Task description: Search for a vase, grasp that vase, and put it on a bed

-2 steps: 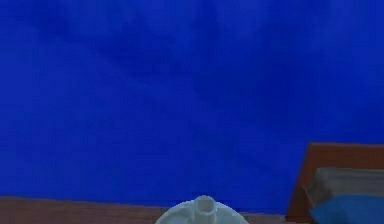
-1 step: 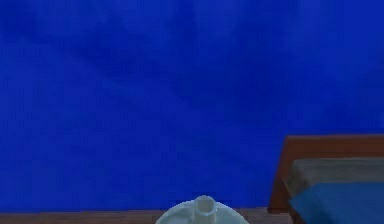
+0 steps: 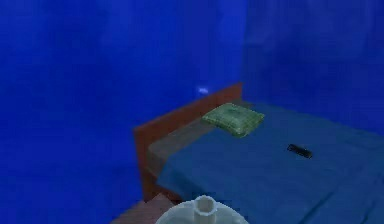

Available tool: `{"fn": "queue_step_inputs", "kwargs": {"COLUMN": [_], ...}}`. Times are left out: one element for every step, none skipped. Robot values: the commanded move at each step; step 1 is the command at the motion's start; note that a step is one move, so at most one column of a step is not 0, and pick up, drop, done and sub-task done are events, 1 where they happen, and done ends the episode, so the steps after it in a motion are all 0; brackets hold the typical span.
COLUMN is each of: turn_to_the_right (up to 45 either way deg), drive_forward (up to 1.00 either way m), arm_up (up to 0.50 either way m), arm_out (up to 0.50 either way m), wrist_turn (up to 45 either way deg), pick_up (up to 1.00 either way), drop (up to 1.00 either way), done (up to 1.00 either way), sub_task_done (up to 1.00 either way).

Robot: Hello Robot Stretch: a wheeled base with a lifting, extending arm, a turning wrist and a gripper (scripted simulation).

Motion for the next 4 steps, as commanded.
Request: {"fn": "queue_step_inputs", "kwargs": {"turn_to_the_right": [45.0,3.0,0.0,45.0], "drive_forward": [0.0,0.0,0.35,0.0], "arm_up": [0.0,0.0,0.0,0.0], "arm_out": [0.0,0.0,0.0,0.0], "wrist_turn": [0.0,0.0,0.0,0.0], "pick_up": [0.0,0.0,0.0,0.0], "drop": [0.0,0.0,0.0,0.0], "done": [0.0,0.0,0.0,0.0], "sub_task_done": [0.0,0.0,0.0,0.0]}}
